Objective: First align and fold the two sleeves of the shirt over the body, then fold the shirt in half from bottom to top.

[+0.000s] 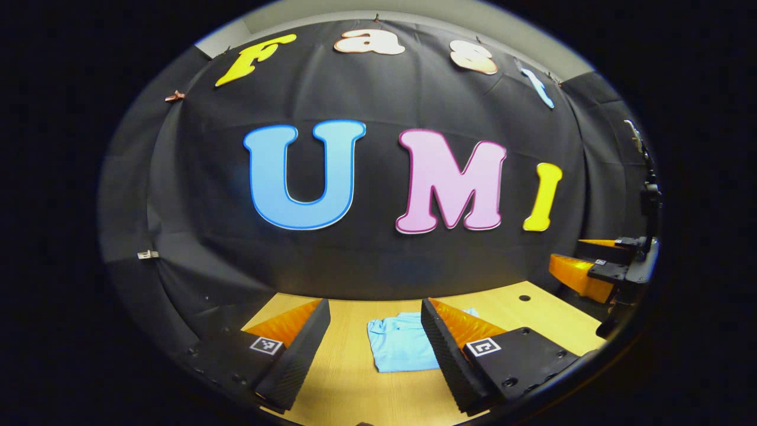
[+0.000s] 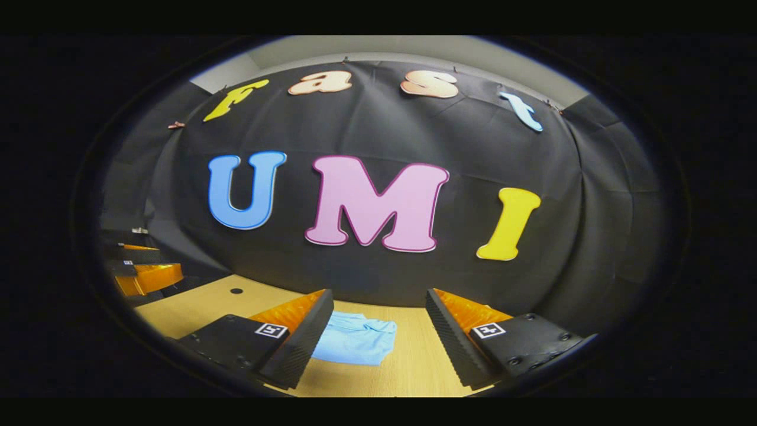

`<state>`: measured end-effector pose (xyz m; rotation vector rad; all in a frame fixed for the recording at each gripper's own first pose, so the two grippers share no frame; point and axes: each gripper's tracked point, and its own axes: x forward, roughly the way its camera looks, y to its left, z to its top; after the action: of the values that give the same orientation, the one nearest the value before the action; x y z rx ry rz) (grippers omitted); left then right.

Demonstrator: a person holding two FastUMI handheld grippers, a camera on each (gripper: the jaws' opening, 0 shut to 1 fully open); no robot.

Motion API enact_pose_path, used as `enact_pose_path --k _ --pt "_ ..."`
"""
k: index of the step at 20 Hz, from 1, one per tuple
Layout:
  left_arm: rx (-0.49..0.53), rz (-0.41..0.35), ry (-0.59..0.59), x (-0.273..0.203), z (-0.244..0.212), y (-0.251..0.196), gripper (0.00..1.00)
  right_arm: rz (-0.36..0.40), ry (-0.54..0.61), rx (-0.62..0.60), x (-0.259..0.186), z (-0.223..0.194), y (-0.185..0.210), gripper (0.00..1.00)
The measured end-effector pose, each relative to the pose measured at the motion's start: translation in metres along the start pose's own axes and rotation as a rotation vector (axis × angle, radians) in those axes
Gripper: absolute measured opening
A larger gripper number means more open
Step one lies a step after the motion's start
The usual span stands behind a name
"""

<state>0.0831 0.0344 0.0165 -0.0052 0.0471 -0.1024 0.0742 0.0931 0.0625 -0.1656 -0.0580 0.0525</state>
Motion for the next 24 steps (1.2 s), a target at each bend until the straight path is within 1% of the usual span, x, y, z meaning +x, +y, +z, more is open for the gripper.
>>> enact_pose_path --k 2,3,5,6,7,8,10,11,13,14,15,18,21,22,23,24 --pt "0.006 0.01 -0.021 -0.04 0.021 0.002 0.97 0.011 -0.005 -0.003 -0.026 0.022 0.001 0.97" --pt "0.007 0.033 -0.035 -0.065 0.03 0.005 0.97 0.019 -0.01 0.0 -0.04 0.033 0.002 0.97" --pt "0.004 0.098 -0.06 -0.123 0.039 0.017 0.97 0.03 -0.038 0.029 -0.085 0.06 0.006 0.97" --pt "-0.001 0.114 -0.068 -0.142 0.039 0.018 0.97 0.036 -0.044 0.034 -0.101 0.065 0.007 0.97" --pt "-0.013 0.139 -0.089 -0.171 0.037 0.019 0.97 0.056 -0.057 0.03 -0.126 0.068 0.01 0.97" --pt "-0.011 0.139 -0.092 -0.191 0.03 0.015 0.96 0.064 -0.077 0.027 -0.14 0.069 0.011 0.95" --pt "0.002 0.13 -0.089 -0.216 0.015 0.008 0.97 0.058 -0.097 0.014 -0.171 0.063 0.012 0.97" --pt "-0.004 0.122 -0.083 -0.23 0.009 0.004 0.97 0.057 -0.089 0.013 -0.185 0.055 0.013 0.97" --pt "-0.051 0.097 -0.079 -0.257 -0.006 -0.005 0.96 0.065 -0.048 0.036 -0.21 0.033 0.016 0.97" --pt "-0.076 0.086 -0.084 -0.269 -0.012 -0.006 0.92 0.069 -0.03 0.046 -0.221 0.024 0.018 0.97" --pt "-0.095 0.083 -0.086 -0.278 -0.019 -0.006 0.96 0.066 -0.016 0.052 -0.228 0.018 0.018 0.97" --pt "-0.114 0.11 -0.056 -0.298 -0.038 0.011 0.97 0.073 0.034 0.078 -0.239 0.003 0.028 0.97" --pt "-0.105 0.133 -0.076 -0.304 -0.031 0.025 0.97 0.079 0.017 0.099 -0.234 0.01 0.038 0.97" --pt "-0.108 0.14 -0.078 -0.304 -0.03 0.027 0.97 0.086 0.012 0.109 -0.231 0.014 0.041 0.95" --pt "-0.112 0.144 -0.081 -0.303 -0.028 0.028 0.97 0.092 0.001 0.115 -0.229 0.019 0.045 0.97" --pt "-0.115 0.145 -0.09 -0.301 -0.023 0.028 0.97 0.095 -0.014 0.113 -0.227 0.024 0.046 0.95"
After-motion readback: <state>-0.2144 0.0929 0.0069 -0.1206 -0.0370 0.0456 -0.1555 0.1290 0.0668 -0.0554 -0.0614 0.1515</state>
